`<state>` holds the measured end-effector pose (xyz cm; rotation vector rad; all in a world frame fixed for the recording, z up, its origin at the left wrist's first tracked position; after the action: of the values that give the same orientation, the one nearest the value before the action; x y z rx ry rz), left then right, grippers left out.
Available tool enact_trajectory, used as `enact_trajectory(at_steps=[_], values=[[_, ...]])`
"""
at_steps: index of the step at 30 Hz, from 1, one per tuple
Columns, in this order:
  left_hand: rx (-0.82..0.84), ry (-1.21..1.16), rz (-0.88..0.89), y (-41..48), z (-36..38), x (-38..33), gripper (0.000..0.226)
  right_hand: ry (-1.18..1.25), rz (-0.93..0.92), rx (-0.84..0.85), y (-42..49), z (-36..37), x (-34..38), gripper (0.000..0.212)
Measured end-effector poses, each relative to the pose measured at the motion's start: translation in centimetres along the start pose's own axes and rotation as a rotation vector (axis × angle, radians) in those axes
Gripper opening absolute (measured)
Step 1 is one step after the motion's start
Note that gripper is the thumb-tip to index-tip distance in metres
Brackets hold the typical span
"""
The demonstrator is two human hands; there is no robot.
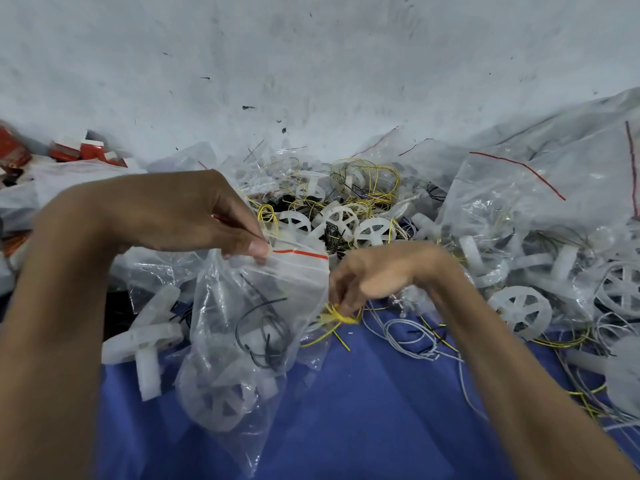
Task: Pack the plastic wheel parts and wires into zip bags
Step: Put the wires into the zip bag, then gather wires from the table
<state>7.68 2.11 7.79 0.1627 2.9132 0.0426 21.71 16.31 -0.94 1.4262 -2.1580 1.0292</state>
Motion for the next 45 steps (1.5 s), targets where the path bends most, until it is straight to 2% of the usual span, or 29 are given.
enact_trajectory(at_steps=[4, 10, 14, 15, 17, 19, 21, 24, 26, 27, 29, 31, 32, 39, 44, 45], values=[[0.0, -0.002, -0.011, -0.1, 0.0, -0.1, 0.017, 0.294, -0.197, -0.097, -1.8, -1.8, 0.6, 0.007], [0.001, -0.026, -0.007, -0.1, 0.0, -0.3, 0.015, 0.66, -0.451, -0.494, -2.4, -3.4, 1.3, 0.014], [0.008, -0.014, 0.007, 0.0, 0.2, -0.4, 0.022, 0.828, -0.511, -0.525, -2.1, -3.5, 1.4, 0.021], [0.009, -0.014, 0.005, 0.1, 0.2, -0.4, 0.023, 0.815, -0.517, -0.559, -2.2, -3.7, 1.4, 0.025], [0.009, -0.004, 0.002, 0.1, 0.2, -0.4, 0.022, 0.665, -0.459, -0.731, -2.4, -4.3, 1.2, 0.033], [0.003, 0.006, -0.002, 0.0, 0.1, -0.5, 0.019, 0.4, -0.371, -0.973, -2.7, -4.9, 1.0, 0.031], [0.001, 0.015, -0.002, 0.0, 0.1, -0.5, 0.02, 0.142, -0.312, -1.139, -2.8, -5.3, 0.8, 0.028], [0.01, 0.009, -0.002, 0.0, 0.1, -0.6, 0.02, -0.043, -0.237, -1.251, -3.0, -5.5, 0.3, 0.037], [0.01, -0.002, 0.002, 0.1, 0.1, -0.7, 0.017, -0.012, -0.24, -1.306, -3.4, -6.0, 0.1, 0.038], [0.006, -0.004, 0.006, 0.1, 0.2, -0.8, 0.017, 0.108, -0.273, -1.321, -3.6, -6.2, 0.0, 0.039], [0.002, -0.002, 0.012, 0.2, 0.2, -0.8, 0.019, 0.556, -0.394, -1.302, -3.8, -6.4, -0.1, 0.039], [0.006, -0.006, 0.016, 0.3, 0.3, -0.9, 0.019, 0.977, -0.503, -1.217, -3.7, -6.4, 0.0, 0.032], [0.01, -0.009, 0.017, 0.3, 0.3, -1.0, 0.018, 1.093, -0.54, -1.181, -3.7, -6.4, 0.0, 0.029], [0.027, -0.005, 0.018, 0.3, 0.4, -1.2, 0.019, 1.366, -0.702, -0.997, -4.2, -6.2, 0.3, 0.015], [0.048, 0.013, -0.013, 0.4, 0.5, -1.5, 0.018, 1.563, -0.793, -0.793, -3.7, -6.2, 0.2, 0.005], [0.049, 0.016, -0.022, 0.4, 0.5, -1.5, 0.017, 1.596, -0.811, -0.746, -3.6, -6.2, 0.1, 0.01]])
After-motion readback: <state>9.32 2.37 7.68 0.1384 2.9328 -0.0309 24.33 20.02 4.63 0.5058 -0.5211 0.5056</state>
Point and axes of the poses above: each hand's wrist, its own y-axis towards the middle knuckle, its own z-axis out of the palm, x = y × z, the point moved 3 cm from there along y, towards the middle knuckle, and after that the axes turned 15 degrees about y, right-handed, at the moved point
